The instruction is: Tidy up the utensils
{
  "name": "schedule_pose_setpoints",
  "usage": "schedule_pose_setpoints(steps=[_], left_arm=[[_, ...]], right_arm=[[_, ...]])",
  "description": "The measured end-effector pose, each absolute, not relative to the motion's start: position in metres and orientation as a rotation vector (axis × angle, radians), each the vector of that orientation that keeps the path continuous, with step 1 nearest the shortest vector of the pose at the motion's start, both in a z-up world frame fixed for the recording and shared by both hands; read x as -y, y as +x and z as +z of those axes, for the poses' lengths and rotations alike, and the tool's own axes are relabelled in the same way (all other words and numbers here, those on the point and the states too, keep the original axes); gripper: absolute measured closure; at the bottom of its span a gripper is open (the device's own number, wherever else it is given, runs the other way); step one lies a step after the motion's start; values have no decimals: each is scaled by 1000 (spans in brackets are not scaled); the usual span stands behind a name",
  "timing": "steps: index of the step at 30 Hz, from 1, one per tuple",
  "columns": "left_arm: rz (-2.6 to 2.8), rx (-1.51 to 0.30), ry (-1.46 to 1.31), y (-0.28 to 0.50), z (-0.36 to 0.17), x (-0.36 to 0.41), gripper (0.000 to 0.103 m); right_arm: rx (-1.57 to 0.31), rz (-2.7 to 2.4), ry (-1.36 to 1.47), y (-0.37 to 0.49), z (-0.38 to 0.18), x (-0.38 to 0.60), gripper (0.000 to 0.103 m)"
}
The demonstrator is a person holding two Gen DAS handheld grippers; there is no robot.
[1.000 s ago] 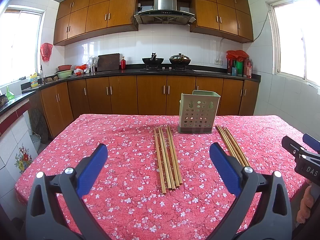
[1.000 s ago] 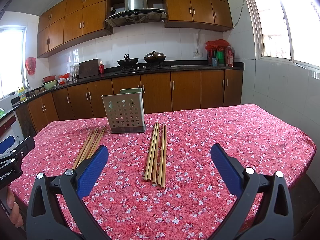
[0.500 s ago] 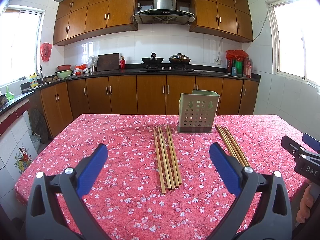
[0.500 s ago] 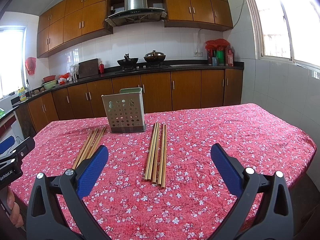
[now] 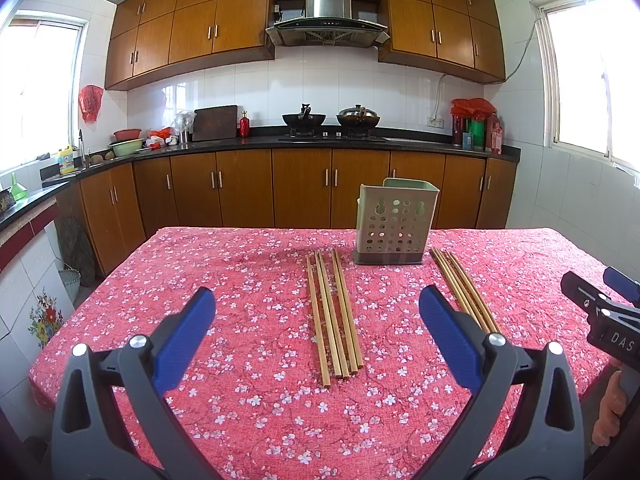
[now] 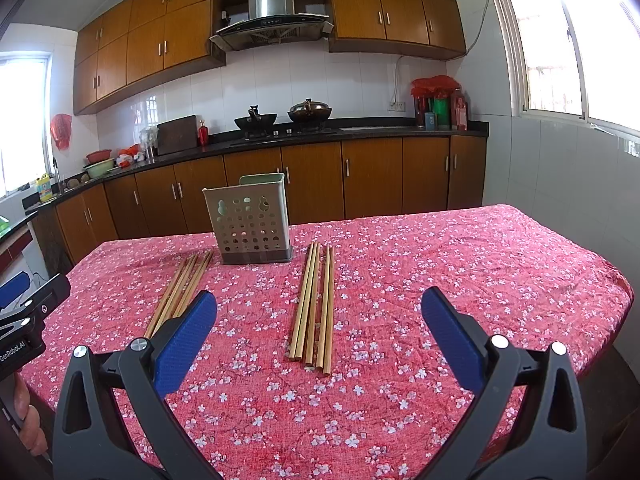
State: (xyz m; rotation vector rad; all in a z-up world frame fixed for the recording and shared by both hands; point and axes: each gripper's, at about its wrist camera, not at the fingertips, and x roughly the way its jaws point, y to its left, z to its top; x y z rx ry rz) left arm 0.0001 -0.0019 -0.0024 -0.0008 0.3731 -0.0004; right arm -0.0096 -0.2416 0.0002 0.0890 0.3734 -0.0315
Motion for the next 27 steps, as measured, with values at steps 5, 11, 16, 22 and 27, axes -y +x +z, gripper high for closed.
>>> schedule_pose_setpoints(steps=[5, 11, 16, 22, 27], left_arm=[[0, -373, 0, 0, -2, 3, 4], [4, -373, 2, 0, -3, 2, 4], [21, -384, 11, 1, -7, 5, 4], [37, -478, -13, 29, -23, -7, 4], [76, -597, -45, 70, -40, -28, 6]], right_arm=[[-374, -31, 90, -10, 1, 241, 2], [-376, -32, 91, -12, 3, 242, 2], [-396, -37, 99, -2, -6, 245, 2], [-469, -83, 117, 23, -12, 260, 2], [-627, -112, 158, 71, -28, 278, 25]])
